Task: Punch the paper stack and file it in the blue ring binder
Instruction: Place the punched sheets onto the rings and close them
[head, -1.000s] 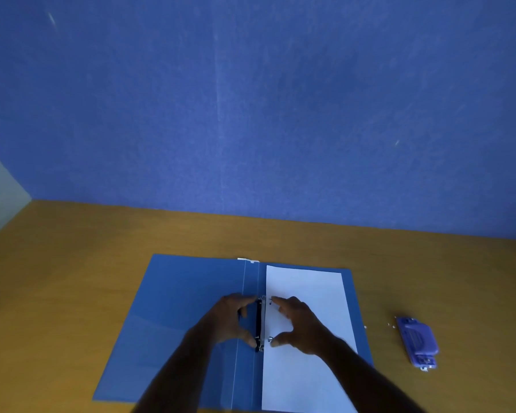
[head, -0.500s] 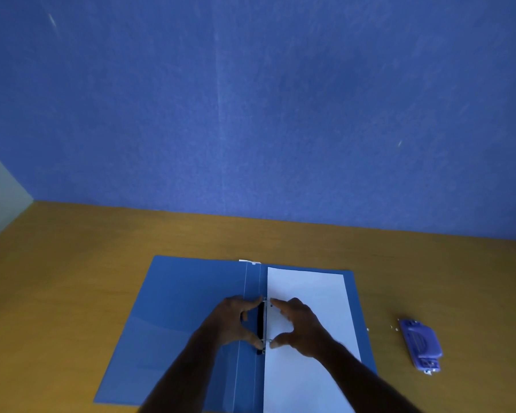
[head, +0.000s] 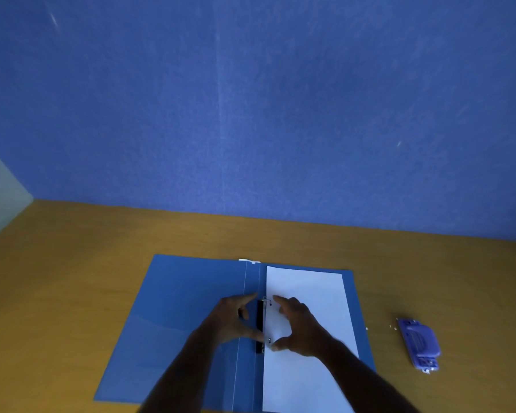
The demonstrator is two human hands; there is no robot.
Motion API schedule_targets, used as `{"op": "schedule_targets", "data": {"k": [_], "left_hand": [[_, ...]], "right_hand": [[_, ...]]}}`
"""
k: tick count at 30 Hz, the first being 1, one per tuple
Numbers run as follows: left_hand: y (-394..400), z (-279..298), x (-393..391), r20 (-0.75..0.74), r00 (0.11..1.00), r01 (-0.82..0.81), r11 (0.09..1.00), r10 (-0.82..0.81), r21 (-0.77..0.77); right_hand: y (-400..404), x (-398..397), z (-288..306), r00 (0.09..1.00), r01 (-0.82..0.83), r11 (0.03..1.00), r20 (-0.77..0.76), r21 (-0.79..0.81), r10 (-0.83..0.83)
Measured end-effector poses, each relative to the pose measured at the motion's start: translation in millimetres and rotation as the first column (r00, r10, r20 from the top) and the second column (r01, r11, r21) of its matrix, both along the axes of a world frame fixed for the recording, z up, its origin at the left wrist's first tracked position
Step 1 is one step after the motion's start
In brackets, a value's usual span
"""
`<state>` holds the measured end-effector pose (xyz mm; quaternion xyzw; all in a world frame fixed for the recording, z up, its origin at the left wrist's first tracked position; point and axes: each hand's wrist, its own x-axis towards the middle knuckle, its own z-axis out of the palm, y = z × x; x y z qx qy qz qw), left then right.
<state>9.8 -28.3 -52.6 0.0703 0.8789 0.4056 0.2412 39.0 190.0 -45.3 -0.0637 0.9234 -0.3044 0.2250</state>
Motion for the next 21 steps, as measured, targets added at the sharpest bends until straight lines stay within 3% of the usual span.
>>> {"op": "schedule_targets", "data": {"k": [2, 5, 12, 21], "left_hand": [[5, 2, 0, 0.014, 0.991, -0.133, 0.991, 0.133, 0.02], [22, 6, 0, -0.056, 0.964, -0.263, 0.96, 0.258, -0.101], [44, 5, -3, 0.044, 0.964, -0.236, 0.92, 0.262, -0.314], [43, 8, -6, 0.087, 0.941, -0.299, 0.923, 0.327, -0.241]], "right_hand": [[2, 0, 2, 1.0, 0.009, 1.0, 0.012, 0.005, -0.009], [3, 1, 4, 1.0, 0.016, 1.0, 0.026, -0.002, -0.016], [4, 3, 2, 0.999, 0.025, 1.0, 0.039, 0.005, -0.025], [2, 3, -2, 0.999, 0.021, 0.999, 0.039, 0.025, -0.022]]}}
